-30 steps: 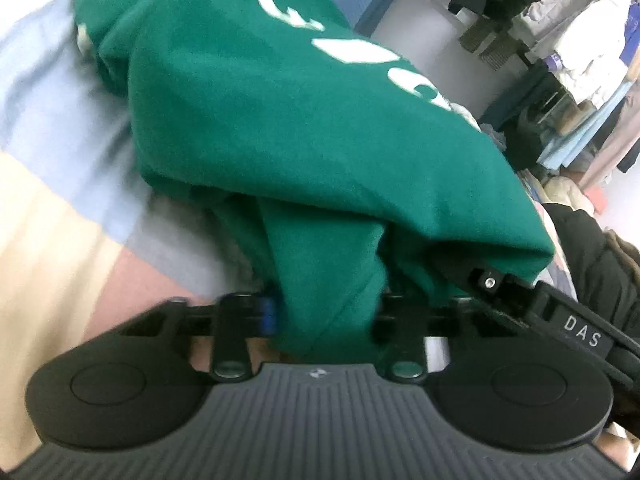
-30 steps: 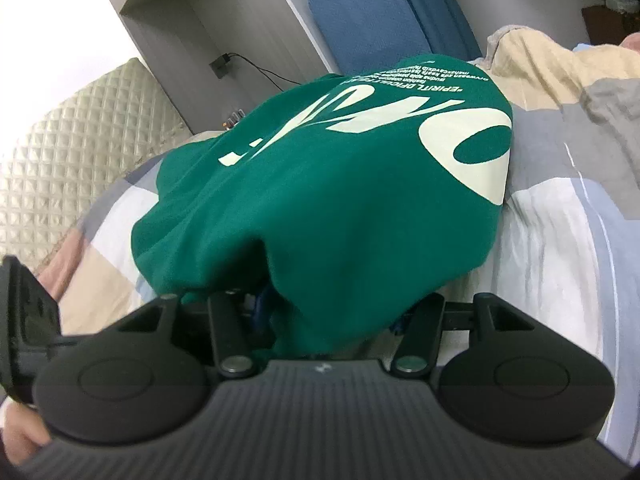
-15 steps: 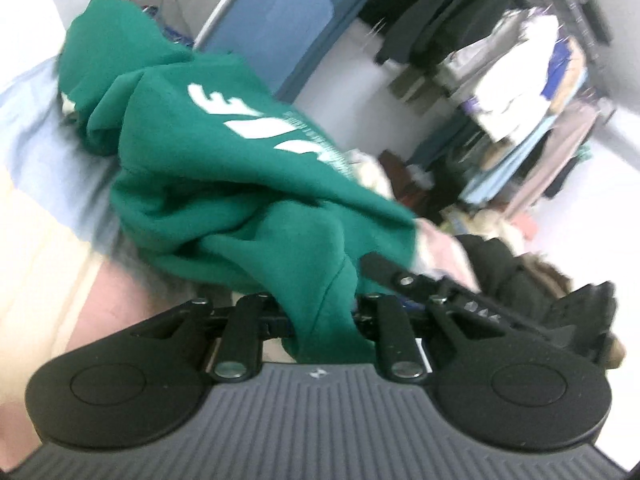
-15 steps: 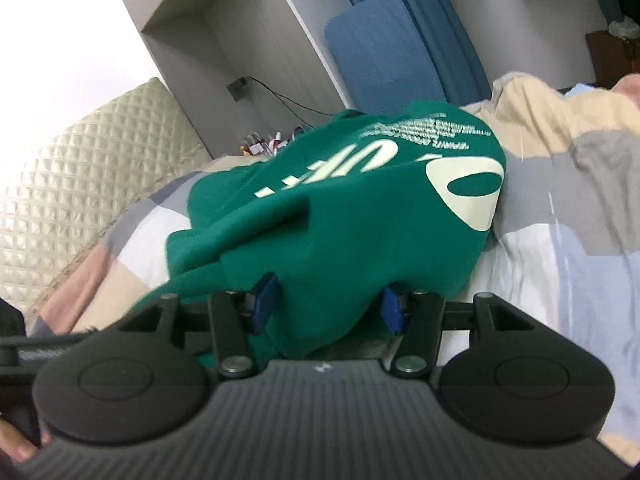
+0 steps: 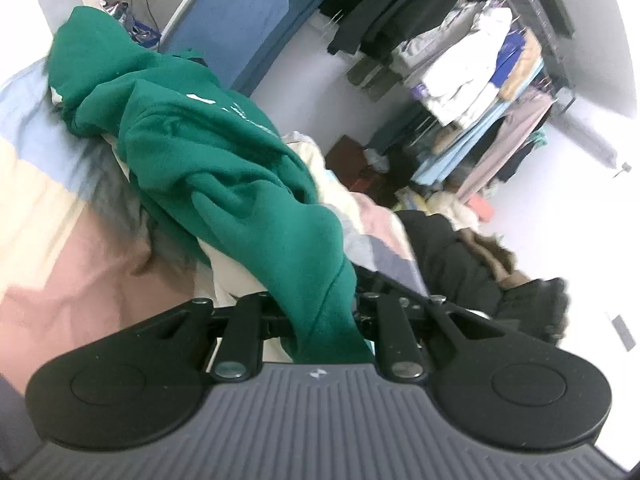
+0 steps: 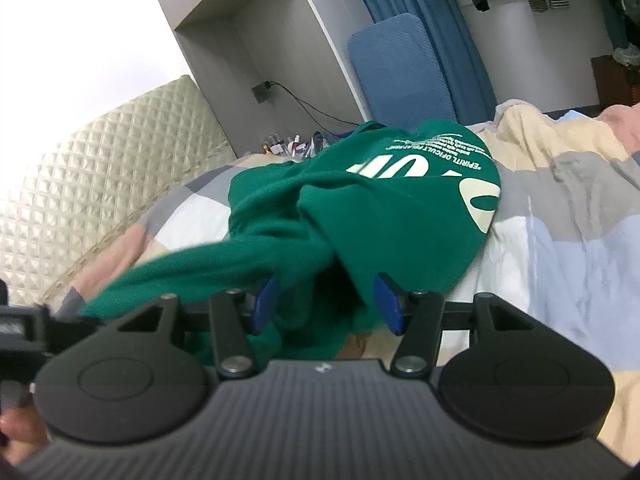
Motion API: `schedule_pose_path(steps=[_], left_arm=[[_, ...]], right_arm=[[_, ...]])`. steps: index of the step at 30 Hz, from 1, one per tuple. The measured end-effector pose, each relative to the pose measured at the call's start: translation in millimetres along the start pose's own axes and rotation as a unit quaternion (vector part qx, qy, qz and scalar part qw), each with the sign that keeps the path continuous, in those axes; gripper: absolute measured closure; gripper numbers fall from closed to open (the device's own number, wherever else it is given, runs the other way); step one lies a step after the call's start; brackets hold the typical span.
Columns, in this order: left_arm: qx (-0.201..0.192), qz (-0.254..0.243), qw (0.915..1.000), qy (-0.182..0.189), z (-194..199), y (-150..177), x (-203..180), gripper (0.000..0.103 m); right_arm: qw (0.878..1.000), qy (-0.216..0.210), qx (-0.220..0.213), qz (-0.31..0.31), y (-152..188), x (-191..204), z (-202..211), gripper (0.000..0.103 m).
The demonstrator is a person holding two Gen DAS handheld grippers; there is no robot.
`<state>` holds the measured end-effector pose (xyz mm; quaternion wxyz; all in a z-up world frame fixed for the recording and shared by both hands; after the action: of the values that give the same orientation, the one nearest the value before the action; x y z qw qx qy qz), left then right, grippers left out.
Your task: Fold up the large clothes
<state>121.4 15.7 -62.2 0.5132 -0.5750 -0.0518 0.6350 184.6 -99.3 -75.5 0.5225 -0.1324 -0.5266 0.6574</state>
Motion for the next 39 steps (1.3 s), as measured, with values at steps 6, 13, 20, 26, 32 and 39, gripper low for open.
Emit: schedule_pose_path(steps=[6,13,20,26,32,39], left_arm=[[0.033,0.01,0.9994,0.002,25.8,38.1,-5.2,0.083],[0.081,0.032,0.9918,-0.093,14.2,59.2,31.7,0.08],[0.079,0.096,0.9876,-0.096,33.4,37.3,58.4,0.032],[0.042,0.111,0.9868,-0.11,41.7,0.6,88.0,0.03],[0.056,0.129,0.985,-0.1,5.3,-3.9,114.4,0.03],[0.053,0.124,0.9869,-0.09,-28.5,-3.7,128.3,0.03]], right_arm=[[1.0,0.02,0.011,-0.011,8.2,-10.5,13.8,0.046],[0.999,0.033,0.03,-0.019,19.0,-16.3,5.4,0.046],[0.998,0.045,0.024,-0.037,21.2,-29.6,0.2,0.032],[0.995,0.055,0.044,-0.066,31.0,-43.9,-13.5,0.031],[0.991,0.029,0.108,-0.07,55.3,-38.0,-46.6,0.032],[0.993,0.078,0.083,-0.034,42.4,-51.2,-81.7,0.071]])
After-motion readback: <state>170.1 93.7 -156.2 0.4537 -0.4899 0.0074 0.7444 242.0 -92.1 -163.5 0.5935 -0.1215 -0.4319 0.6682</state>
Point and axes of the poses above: each gripper's, at about its wrist camera, not at the fingertips, and z roughly against the way its jaws point, x to its left, y to its underside, the point moved 8 cm from there along -z, roughly the way its jaws point, and after that the axes turned 5 degrees about y, right-handed, at the moved point
